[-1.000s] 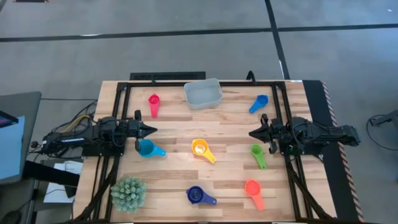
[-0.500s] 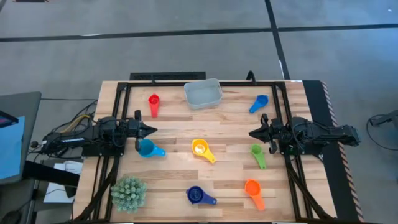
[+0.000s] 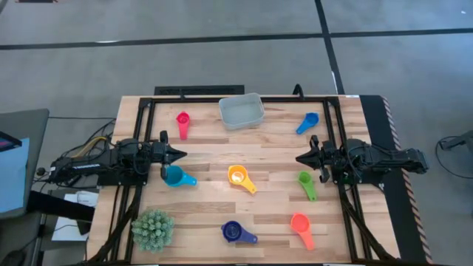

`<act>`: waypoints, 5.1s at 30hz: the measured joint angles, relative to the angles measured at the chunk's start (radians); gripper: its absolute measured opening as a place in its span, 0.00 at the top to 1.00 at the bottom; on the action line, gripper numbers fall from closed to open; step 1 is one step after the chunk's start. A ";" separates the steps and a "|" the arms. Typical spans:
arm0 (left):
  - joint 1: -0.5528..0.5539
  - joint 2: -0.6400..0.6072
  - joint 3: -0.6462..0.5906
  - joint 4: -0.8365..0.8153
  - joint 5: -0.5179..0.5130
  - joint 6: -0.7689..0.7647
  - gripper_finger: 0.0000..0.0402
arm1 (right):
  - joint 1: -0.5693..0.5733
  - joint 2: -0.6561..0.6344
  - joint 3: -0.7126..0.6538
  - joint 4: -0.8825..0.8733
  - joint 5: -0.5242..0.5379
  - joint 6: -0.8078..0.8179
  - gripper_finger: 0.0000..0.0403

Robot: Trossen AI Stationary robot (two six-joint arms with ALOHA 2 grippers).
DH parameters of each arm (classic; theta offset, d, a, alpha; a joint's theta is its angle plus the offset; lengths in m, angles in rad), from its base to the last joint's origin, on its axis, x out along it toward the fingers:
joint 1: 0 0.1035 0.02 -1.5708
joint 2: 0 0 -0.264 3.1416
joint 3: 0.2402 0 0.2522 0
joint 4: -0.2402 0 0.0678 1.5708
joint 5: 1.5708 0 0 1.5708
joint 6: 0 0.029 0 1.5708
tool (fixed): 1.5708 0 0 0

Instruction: Nest measuring cups in basket

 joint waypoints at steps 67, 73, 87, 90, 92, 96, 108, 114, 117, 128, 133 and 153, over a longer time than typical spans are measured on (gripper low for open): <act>0.000 0.000 0.000 0.030 -0.212 -0.230 1.00 | 0.000 0.000 0.000 0.000 0.000 0.000 0.88; 0.000 0.001 0.000 0.032 -0.212 -0.355 1.00 | 0.000 0.001 0.000 0.034 0.101 0.030 0.88; -0.013 0.111 0.120 -0.069 -0.165 -0.515 1.00 | -0.041 0.000 0.017 0.275 0.562 0.532 0.88; -0.013 0.197 0.210 -0.200 -0.166 -0.527 1.00 | -0.061 0.009 0.018 0.303 0.601 0.550 0.88; -0.013 0.263 0.267 -0.265 -0.166 -0.537 1.00 | -0.074 0.017 0.018 0.288 0.576 0.554 0.88; -0.013 0.395 0.355 -0.296 -0.165 -0.539 0.98 | -0.088 0.059 0.019 0.288 0.515 0.625 0.88; -0.013 0.706 0.491 -0.298 -0.162 -0.537 0.67 | -0.063 0.484 0.266 0.168 0.443 0.559 0.81; -0.013 0.754 0.572 -0.392 -0.135 -0.544 0.64 | -0.033 0.691 0.479 0.032 0.437 0.405 0.73; -0.013 0.756 0.631 -0.546 -0.134 -0.599 0.65 | -0.017 0.776 0.566 -0.035 0.436 0.299 0.69; -0.056 0.759 0.682 -0.897 -0.069 -0.839 0.66 | -0.036 1.020 0.760 -0.245 0.445 0.323 0.62; -0.074 0.764 0.682 -0.899 -0.098 -0.858 0.66 | -0.011 1.163 0.800 -0.427 0.422 0.544 0.64; -0.091 0.743 0.681 -0.900 -0.018 -0.853 0.66 | 0.060 1.645 1.082 -0.453 0.248 0.653 0.45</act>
